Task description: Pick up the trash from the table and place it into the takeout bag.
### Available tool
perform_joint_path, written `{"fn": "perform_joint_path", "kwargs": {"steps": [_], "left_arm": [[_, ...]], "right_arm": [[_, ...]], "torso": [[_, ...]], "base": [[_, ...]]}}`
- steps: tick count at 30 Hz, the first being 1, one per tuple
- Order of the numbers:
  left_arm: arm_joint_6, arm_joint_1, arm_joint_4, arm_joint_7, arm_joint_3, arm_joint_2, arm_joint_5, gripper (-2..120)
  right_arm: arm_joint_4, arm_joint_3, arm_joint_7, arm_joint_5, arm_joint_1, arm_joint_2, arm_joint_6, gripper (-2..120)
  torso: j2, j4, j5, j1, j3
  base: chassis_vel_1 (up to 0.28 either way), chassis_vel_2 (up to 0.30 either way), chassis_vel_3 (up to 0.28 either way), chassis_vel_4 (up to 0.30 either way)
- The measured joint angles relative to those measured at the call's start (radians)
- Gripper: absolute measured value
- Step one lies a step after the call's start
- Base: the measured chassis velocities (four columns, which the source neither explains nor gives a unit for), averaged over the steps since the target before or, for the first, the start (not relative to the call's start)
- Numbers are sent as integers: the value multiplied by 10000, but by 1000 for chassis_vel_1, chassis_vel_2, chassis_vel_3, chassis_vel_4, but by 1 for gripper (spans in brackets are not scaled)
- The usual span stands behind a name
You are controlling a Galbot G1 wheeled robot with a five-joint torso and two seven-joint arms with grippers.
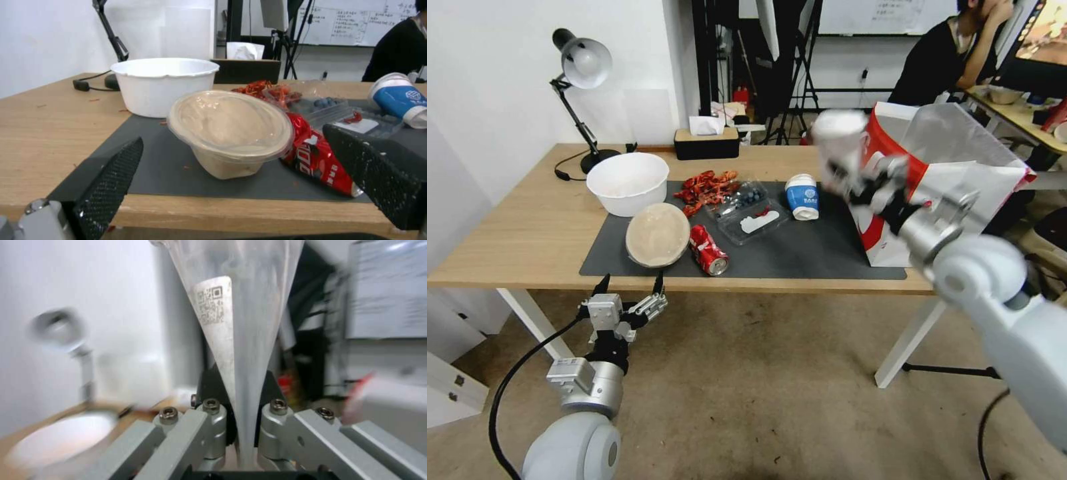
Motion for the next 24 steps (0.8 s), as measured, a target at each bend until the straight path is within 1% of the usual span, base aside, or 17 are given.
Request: {"fn": "perform_joint_path", "kwargs": {"steps": [1,2,5,6,8,9,11,12,13,15,17,18,19,20,22,23,24], "left_arm": [[-6,9,-11,0,-3,1,0,100],[-6,9,-11,0,-3,1,0,100],[-30,26,-47,0,-3,-6,2,100],[-30,26,-47,0,-3,-6,2,100],[-53,32,-60,1,12,-14,9,100],[-53,32,-60,1,12,-14,9,100],[-56,24,-62,2,30,-21,20,100],[-56,22,-62,3,42,-22,24,100],[-56,22,-62,3,42,-22,24,100],[-57,23,-64,6,67,-27,35,100],[-57,28,-67,7,70,-27,38,100],[-57,37,-70,8,73,-26,41,100],[-58,43,-74,9,73,-24,42,100],[-60,55,-82,10,68,-19,43,100],[-60,56,-82,10,68,-19,43,100],[-62,63,-95,11,61,-15,43,100],[-62,63,-95,11,61,-15,43,100]], "right_arm": [[-123,73,365,30,255,-30,-220,2],[-123,73,365,30,255,-30,-220,2],[-684,327,1754,63,918,-269,-1169,2],[-684,327,1754,63,918,-269,-1169,2],[-915,443,2604,63,1047,-442,-1963,2],[-915,443,2604,63,1047,-442,-1963,2],[-986,571,3054,36,1025,-497,-2658,2],[-989,614,3168,17,998,-499,-2866,2],[-989,614,3168,17,998,-499,-2866,2],[-970,784,3353,-48,899,-482,-3451,2],[-946,836,3387,-61,871,-476,-3602,2],[-914,889,3416,-71,838,-469,-3778,10],[-903,912,3426,-78,820,-468,-3862,13],[-886,935,3431,-107,790,-468,-3938,18],[-883,937,3430,-112,786,-468,-3944,20],[-865,959,3431,-144,759,-468,-3955,28],[-865,959,3431,-144,759,-468,-3955,28]], "torso": [[-1,0,3,1,0],[-1,0,3,1,0],[0,-2,5,1,1],[0,-2,5,1,1],[-1,-5,6,0,1],[-1,-5,6,0,1],[0,-3,6,0,1],[0,-3,6,0,1],[0,-3,6,0,1],[-1,-3,8,0,1],[0,-4,7,0,1],[0,-4,4,0,1],[0,-3,4,0,1],[-1,-2,5,0,1],[0,-2,4,0,1],[-1,-2,4,0,1],[-1,-2,4,0,1]], "base": [[0,0,0,0],[0,0,0,0],[0,0,0,0],[0,0,0,0],[0,0,0,0],[0,0,0,0],[0,0,0,0],[0,0,0,0],[0,0,0,0],[0,0,0,0],[0,0,0,0],[0,0,0,0],[0,0,0,0],[0,0,0,0],[0,0,0,0],[0,0,0,0],[0,0,0,0]]}}
